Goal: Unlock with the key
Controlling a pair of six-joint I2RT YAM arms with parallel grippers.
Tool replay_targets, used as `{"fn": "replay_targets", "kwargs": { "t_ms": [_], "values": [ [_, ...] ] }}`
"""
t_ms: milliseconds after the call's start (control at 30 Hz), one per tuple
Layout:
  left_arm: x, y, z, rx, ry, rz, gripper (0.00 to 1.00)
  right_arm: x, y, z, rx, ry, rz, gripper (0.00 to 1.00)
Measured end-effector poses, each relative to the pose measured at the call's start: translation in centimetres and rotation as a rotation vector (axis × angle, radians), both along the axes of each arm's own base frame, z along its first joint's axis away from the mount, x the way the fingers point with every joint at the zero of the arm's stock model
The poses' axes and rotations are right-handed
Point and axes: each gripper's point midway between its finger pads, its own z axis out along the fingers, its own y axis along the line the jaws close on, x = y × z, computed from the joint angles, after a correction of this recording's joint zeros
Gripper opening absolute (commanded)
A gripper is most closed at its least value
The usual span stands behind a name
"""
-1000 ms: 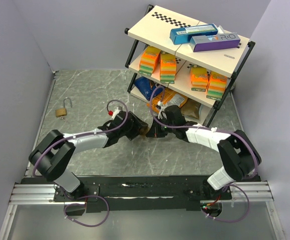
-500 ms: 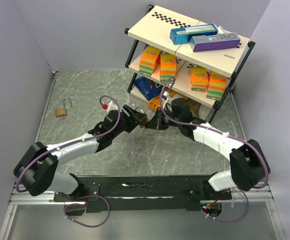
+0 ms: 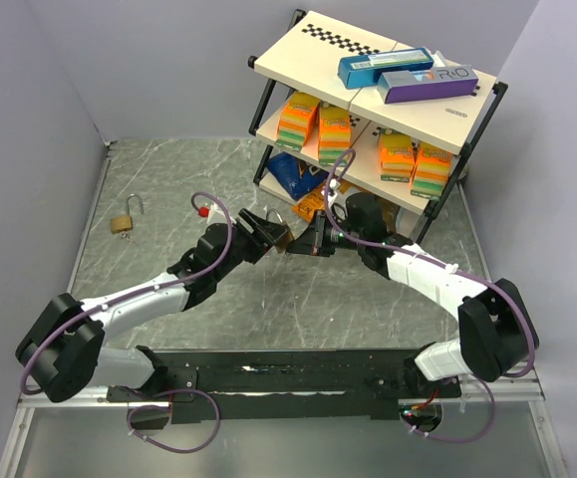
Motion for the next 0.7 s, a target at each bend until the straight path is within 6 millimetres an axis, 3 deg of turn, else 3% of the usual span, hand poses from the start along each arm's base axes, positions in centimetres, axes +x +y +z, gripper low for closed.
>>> {"fn": "replay_targets", "kwargs": {
  "t_ms": [700],
  "values": [
    [-0.1, -0.1, 1.7, -0.009, -0.090, -0.021, 0.01, -0.2, 0.4, 1.5, 0.082, 0.045, 0.015, 0.00]
  ]
}}
